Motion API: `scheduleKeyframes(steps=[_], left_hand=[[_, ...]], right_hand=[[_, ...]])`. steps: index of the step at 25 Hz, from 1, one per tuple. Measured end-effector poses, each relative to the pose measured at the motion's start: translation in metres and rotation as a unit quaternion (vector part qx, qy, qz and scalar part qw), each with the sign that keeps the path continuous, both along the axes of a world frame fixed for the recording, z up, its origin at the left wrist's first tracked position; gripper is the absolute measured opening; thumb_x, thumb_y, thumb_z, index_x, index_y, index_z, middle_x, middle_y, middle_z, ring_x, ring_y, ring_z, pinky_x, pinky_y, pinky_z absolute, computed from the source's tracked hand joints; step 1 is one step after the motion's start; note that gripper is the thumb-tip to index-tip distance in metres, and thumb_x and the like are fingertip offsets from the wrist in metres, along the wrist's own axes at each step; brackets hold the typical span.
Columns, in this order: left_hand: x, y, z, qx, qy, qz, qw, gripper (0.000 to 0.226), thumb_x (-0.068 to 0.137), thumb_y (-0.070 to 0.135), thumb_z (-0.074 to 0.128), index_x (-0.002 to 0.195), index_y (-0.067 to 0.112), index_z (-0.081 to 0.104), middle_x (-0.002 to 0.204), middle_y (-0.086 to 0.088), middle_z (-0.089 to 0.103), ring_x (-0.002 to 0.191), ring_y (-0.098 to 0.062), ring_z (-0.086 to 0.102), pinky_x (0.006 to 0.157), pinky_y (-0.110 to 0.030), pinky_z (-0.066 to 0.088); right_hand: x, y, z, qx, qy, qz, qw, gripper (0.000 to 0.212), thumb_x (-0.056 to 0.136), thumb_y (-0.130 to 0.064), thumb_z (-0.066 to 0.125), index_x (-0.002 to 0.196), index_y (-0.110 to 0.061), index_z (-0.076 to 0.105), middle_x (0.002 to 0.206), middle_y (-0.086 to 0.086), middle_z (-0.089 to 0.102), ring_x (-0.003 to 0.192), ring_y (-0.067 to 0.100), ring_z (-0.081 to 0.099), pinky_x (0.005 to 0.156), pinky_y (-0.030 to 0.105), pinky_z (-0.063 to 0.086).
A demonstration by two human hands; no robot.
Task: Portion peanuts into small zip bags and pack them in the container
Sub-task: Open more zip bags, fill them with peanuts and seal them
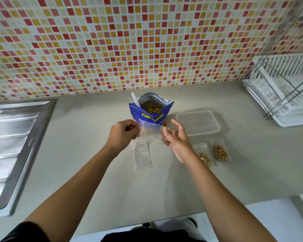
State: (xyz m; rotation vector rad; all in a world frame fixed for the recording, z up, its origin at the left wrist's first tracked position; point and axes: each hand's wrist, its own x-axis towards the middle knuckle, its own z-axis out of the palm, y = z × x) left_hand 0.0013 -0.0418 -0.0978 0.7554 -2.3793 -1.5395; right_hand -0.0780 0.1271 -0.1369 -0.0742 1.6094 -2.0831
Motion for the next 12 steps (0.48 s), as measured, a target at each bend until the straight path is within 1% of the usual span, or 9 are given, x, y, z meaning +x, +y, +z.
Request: scheduleKeyframes(steps=[1, 2, 4, 6, 7, 9, 10, 11, 12], left_hand=[[0.0, -0.002, 0.004, 0.03, 0.011, 0.005, 0.999, 0.018, 0.082, 0.005, 0.063, 0.07, 0.018, 0.067, 0.056, 0.002, 0.064, 0.054, -0.013, 0.059, 0.062, -0.022, 0.053], [-0.001, -0.002, 0.007, 0.034, 0.014, 0.002, 0.999, 0.019, 0.082, 0.004, 0.064, 0.07, 0.018, 0.067, 0.054, 0.003, 0.063, 0.052, -0.011, 0.058, 0.06, -0.021, 0.052], [-0.002, -0.002, 0.011, -0.016, 0.006, -0.013, 1.0, 0.016, 0.081, 0.006, 0.064, 0.07, 0.017, 0.068, 0.048, 0.007, 0.063, 0.046, -0.004, 0.056, 0.06, -0.021, 0.052], [-0.003, -0.001, 0.014, -0.062, -0.002, -0.015, 0.998, 0.012, 0.08, 0.006, 0.064, 0.073, 0.013, 0.069, 0.048, 0.008, 0.063, 0.045, -0.003, 0.056, 0.063, -0.023, 0.053], [-0.003, 0.0, 0.014, -0.063, -0.003, -0.012, 0.998, 0.012, 0.08, 0.004, 0.063, 0.074, 0.012, 0.069, 0.049, 0.008, 0.063, 0.046, -0.004, 0.056, 0.064, -0.024, 0.053], [-0.004, 0.001, 0.016, 0.002, 0.0, -0.002, 1.0, 0.014, 0.08, 0.001, 0.06, 0.076, 0.01, 0.069, 0.056, 0.002, 0.066, 0.055, -0.012, 0.058, 0.064, -0.024, 0.055], [-0.004, 0.002, 0.019, 0.039, 0.002, 0.0, 0.999, 0.015, 0.08, -0.001, 0.059, 0.079, 0.01, 0.069, 0.063, -0.005, 0.067, 0.059, -0.017, 0.059, 0.063, -0.022, 0.054], [-0.005, 0.002, 0.022, 0.059, 0.003, -0.003, 0.998, 0.015, 0.082, -0.001, 0.059, 0.081, 0.01, 0.069, 0.07, -0.011, 0.067, 0.062, -0.02, 0.06, 0.061, -0.019, 0.054], [-0.006, 0.001, 0.025, 0.057, 0.0, -0.008, 0.998, 0.013, 0.083, 0.0, 0.059, 0.083, 0.01, 0.068, 0.074, -0.013, 0.067, 0.064, -0.021, 0.061, 0.059, -0.016, 0.054]], right_hand=[[-0.001, 0.002, 0.003, 0.012, 0.009, 0.012, 1.0, 0.053, 0.086, 0.0, 0.059, 0.13, -0.02, 0.037, 0.086, 0.0, 0.061, 0.072, 0.006, 0.06, 0.064, 0.018, 0.048], [-0.003, 0.005, 0.006, 0.02, 0.015, 0.023, 0.999, 0.058, 0.084, 0.004, 0.061, 0.131, -0.02, 0.037, 0.084, 0.001, 0.059, 0.071, 0.005, 0.06, 0.061, 0.015, 0.048], [-0.007, 0.01, 0.01, 0.03, 0.023, 0.039, 0.999, 0.06, 0.083, 0.009, 0.059, 0.13, -0.022, 0.036, 0.075, 0.0, 0.064, 0.065, 0.002, 0.063, 0.058, 0.012, 0.047], [-0.012, 0.012, 0.016, 0.016, 0.012, 0.049, 0.999, 0.058, 0.085, 0.011, 0.054, 0.128, -0.023, 0.036, 0.072, -0.002, 0.071, 0.067, 0.004, 0.067, 0.061, 0.013, 0.05], [-0.014, 0.013, 0.018, 0.002, 0.008, 0.049, 0.999, 0.056, 0.086, 0.013, 0.051, 0.128, -0.021, 0.037, 0.073, -0.001, 0.073, 0.069, 0.005, 0.068, 0.063, 0.015, 0.052], [-0.017, 0.012, 0.023, 0.002, 0.022, 0.033, 0.999, 0.052, 0.087, 0.012, 0.051, 0.129, -0.015, 0.038, 0.078, 0.001, 0.071, 0.067, 0.006, 0.068, 0.063, 0.016, 0.053], [-0.018, 0.012, 0.026, 0.022, 0.039, 0.023, 0.999, 0.052, 0.086, 0.009, 0.054, 0.13, -0.014, 0.039, 0.08, 0.003, 0.068, 0.066, 0.004, 0.067, 0.063, 0.016, 0.052], [-0.019, 0.012, 0.029, 0.04, 0.06, 0.021, 0.997, 0.054, 0.085, 0.006, 0.059, 0.13, -0.014, 0.039, 0.08, 0.003, 0.066, 0.067, 0.004, 0.066, 0.063, 0.016, 0.051], [-0.022, 0.012, 0.031, 0.046, 0.075, 0.026, 0.996, 0.055, 0.083, 0.005, 0.061, 0.13, -0.016, 0.04, 0.078, 0.001, 0.067, 0.069, 0.004, 0.065, 0.064, 0.017, 0.05]])
